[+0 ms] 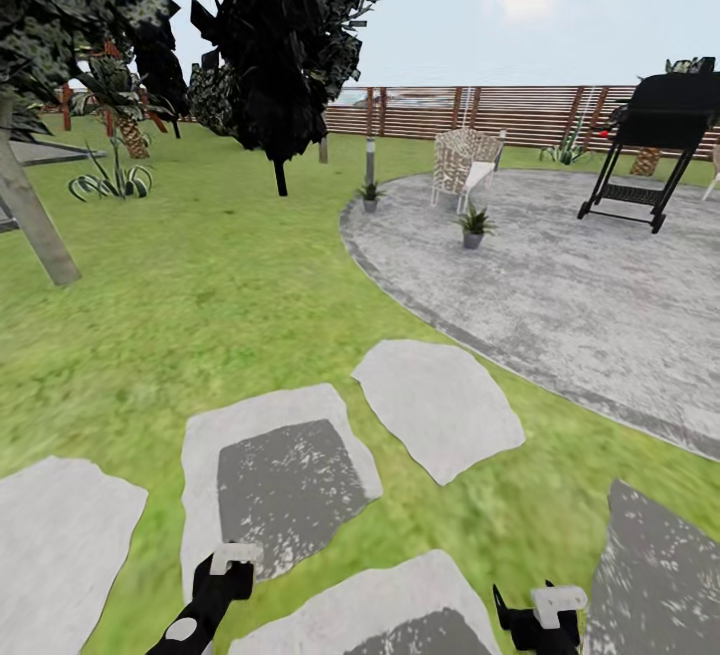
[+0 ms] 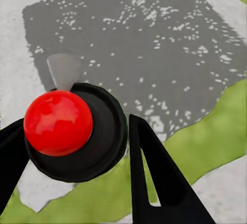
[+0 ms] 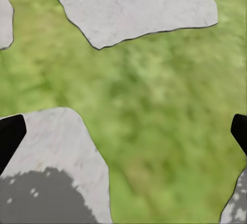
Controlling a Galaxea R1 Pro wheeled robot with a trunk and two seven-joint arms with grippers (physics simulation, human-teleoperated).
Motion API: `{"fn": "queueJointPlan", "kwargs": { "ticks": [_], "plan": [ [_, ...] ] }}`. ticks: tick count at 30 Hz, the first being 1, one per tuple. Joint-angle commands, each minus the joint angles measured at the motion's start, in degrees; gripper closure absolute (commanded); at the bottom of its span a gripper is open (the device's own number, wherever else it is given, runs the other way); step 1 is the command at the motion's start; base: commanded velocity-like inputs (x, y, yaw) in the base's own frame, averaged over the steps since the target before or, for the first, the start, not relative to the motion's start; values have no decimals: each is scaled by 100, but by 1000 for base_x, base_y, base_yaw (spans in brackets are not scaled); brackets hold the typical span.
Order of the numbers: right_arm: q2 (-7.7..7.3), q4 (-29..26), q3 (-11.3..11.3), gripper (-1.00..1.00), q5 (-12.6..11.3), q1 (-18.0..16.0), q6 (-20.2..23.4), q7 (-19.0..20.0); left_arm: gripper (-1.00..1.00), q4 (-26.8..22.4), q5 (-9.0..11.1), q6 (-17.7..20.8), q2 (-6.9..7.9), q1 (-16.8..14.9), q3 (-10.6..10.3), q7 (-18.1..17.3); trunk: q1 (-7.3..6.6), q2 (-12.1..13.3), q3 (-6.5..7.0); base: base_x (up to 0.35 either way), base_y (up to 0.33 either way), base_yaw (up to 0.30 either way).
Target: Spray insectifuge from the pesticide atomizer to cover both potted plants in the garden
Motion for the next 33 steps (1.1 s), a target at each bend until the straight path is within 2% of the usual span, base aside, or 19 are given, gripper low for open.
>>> {"fn": "queueJointPlan", "kwargs": {
  "ticks": [1, 11, 33],
  "plan": [
    [1, 3, -5, -100, 27, -2, -16, -2, 100, 5, -60, -22, -3, -4, 43, -6, 2, -2, -5, 338, 102, 0],
    [8, -2, -5, -100, 20, -2, -16, -1, 100, 6, -60, -22, -3, -4, 43, -6, 2, -2, -5, 338, 102, 96],
    [8, 20, 12, -100, 45, -2, -10, 7, 100, -1, -53, -22, -3, -4, 43, -6, 2, -2, -5, 338, 102, 4]
  ]
}}
